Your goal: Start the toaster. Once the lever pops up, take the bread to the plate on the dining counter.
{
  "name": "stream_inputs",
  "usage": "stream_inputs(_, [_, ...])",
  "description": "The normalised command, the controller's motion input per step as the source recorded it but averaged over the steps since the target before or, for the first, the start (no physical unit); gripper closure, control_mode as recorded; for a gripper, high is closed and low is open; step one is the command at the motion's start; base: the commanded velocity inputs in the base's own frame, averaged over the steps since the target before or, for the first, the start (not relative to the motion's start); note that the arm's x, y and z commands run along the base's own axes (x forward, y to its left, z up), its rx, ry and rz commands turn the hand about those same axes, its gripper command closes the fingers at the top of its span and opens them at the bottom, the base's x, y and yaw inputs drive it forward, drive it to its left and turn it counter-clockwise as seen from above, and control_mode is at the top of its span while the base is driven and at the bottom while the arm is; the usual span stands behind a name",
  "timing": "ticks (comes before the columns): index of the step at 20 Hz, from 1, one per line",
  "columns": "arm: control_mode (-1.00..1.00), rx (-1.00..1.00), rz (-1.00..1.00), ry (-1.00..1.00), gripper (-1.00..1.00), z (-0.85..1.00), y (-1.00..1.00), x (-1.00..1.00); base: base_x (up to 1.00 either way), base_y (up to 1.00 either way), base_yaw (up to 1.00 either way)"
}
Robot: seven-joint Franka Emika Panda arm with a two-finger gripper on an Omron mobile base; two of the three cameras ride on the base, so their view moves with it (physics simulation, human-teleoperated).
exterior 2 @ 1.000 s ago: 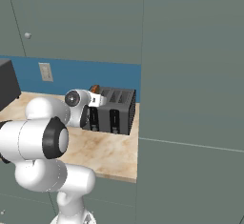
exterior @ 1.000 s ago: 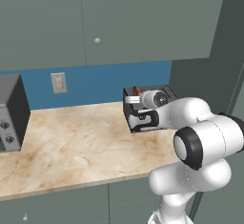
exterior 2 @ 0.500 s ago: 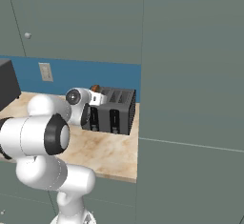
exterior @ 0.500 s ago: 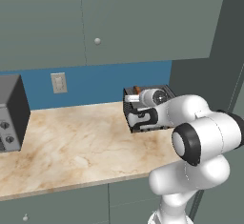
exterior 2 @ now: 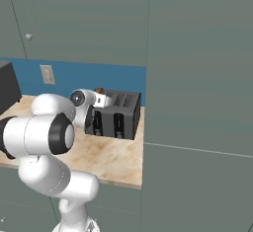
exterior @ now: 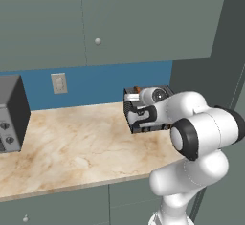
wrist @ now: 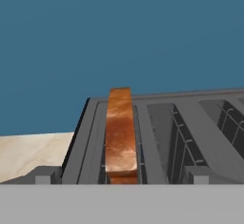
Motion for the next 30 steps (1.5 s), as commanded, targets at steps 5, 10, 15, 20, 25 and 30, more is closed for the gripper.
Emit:
stream_inputs(5, [-1.00, 0.00, 0.00, 0.00, -1.00, 0.00, 0.00, 0.14, 0.00, 0.00, 0.00])
stream_inputs(10, [-1.00, 0.00, 0.00, 0.00, -1.00, 0.00, 0.00, 0.10, 0.00, 0.00, 0.00])
stream_inputs(15, [-1.00, 0.00, 0.00, 0.00, -1.00, 0.00, 0.00, 0.01, 0.00, 0.00, 0.00])
stream_inputs(20, [-1.00, 0.00, 0.00, 0.00, -1.00, 0.00, 0.00, 0.00, 0.00, 0.00, 0.00])
stream_inputs(25, [-1.00, 0.00, 0.00, 0.00, -1.00, 0.00, 0.00, 0.00, 0.00, 0.00, 0.00])
stream_inputs(30, [-1.00, 0.00, 0.00, 0.00, 1.00, 0.00, 0.00, 0.00, 0.00, 0.00, 0.00])
